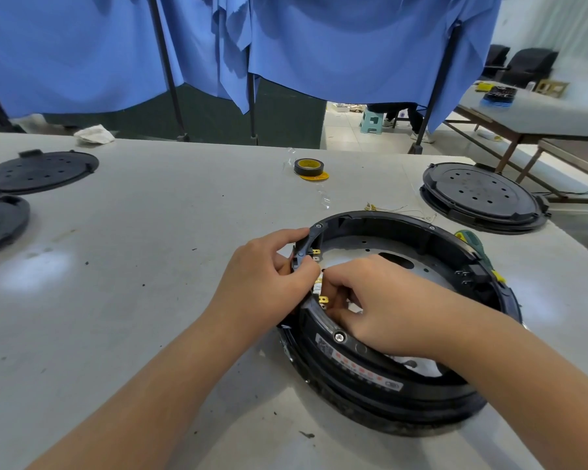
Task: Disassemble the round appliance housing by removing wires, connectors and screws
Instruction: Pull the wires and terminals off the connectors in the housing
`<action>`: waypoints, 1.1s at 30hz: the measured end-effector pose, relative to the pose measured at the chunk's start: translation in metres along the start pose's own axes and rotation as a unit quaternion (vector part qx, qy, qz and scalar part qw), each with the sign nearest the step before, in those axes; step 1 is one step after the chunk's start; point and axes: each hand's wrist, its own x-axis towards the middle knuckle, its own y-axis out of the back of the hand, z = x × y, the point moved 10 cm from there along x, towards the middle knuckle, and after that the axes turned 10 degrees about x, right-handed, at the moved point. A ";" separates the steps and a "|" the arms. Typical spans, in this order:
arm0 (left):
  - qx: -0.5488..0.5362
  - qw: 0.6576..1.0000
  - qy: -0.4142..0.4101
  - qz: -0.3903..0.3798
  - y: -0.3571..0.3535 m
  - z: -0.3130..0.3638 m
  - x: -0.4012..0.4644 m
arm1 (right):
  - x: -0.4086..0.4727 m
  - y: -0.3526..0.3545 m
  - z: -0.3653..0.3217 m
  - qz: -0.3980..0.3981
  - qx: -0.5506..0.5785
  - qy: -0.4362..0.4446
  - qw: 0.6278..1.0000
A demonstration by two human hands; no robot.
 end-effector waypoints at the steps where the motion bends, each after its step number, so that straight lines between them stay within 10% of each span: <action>1: 0.000 1.000 0.000 0.001 0.000 0.000 0.000 | 0.000 0.000 0.000 0.002 -0.004 0.001 1.000; 33: 0.004 1.000 -0.002 -0.007 -0.001 0.003 0.000 | 0.000 0.001 -0.001 0.002 -0.021 0.006 1.000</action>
